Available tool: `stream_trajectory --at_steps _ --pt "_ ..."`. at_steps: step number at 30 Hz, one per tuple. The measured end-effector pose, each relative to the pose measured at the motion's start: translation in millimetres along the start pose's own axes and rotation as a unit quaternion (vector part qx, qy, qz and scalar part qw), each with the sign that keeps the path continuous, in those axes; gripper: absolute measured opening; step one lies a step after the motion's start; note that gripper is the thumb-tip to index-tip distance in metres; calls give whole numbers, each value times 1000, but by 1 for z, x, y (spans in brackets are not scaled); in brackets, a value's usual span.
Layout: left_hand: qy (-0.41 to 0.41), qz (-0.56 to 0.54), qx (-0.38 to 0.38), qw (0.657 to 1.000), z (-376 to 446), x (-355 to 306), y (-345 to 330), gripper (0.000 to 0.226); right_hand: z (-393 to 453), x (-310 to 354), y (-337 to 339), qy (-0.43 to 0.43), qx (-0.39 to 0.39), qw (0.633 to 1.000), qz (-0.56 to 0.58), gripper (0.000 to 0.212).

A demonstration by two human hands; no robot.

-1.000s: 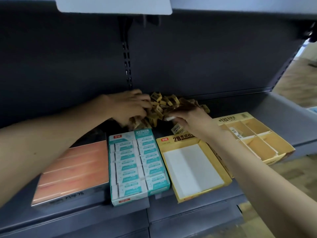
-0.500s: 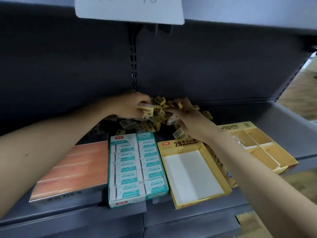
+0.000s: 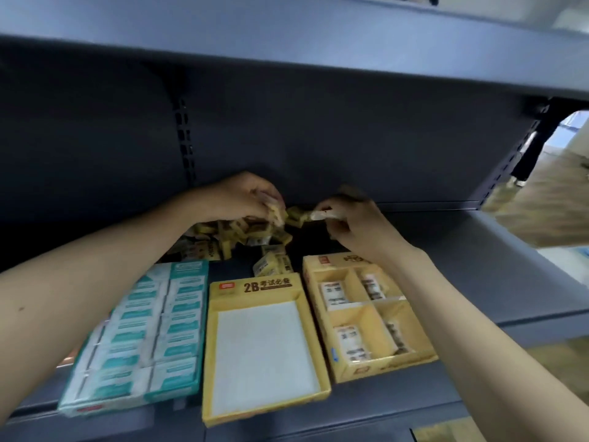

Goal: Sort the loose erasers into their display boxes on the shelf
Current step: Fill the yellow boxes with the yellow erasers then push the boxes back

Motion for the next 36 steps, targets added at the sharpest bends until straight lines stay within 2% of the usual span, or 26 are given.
stream_trajectory --at_steps 4,7,12,16,20,25,30,36 --pt "-35 -10 -39 999 7 -28 -24 37 -15 -21 16 -11 26 999 46 41" --pt "-22 22 -20 999 9 -41 -43 41 -26 -33 27 -10 18 999 41 41" --pt "9 21 11 1000 -2 -66 -68 25 -46 -55 40 -24 -8 999 44 21" --pt "34 -50 20 998 -12 -67 -75 22 -60 -61 46 -23 -12 994 102 8" --pt "35 -71 -72 994 -20 -66 -72 4 -69 -61 43 -23 17 988 153 13" --pt "36 -100 -152 983 -44 -59 -77 20 -80 -59 42 -35 6 980 195 37" --pt "53 -199 -228 952 -69 -51 -86 46 -82 -49 38 -16 5 975 224 32" --pt "87 -289 -296 907 -92 -42 -93 51 -86 -40 38 5 -12 969 248 34"
Point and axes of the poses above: each hand's wrist, its own z-axis towards the middle knuckle, its own y-axis out of the back of the hand, x = y × z, the point moved 7 cm from there along z, towards the middle knuckle, and after that the axes turned 13 degrees about y, right-handed, at the moved point
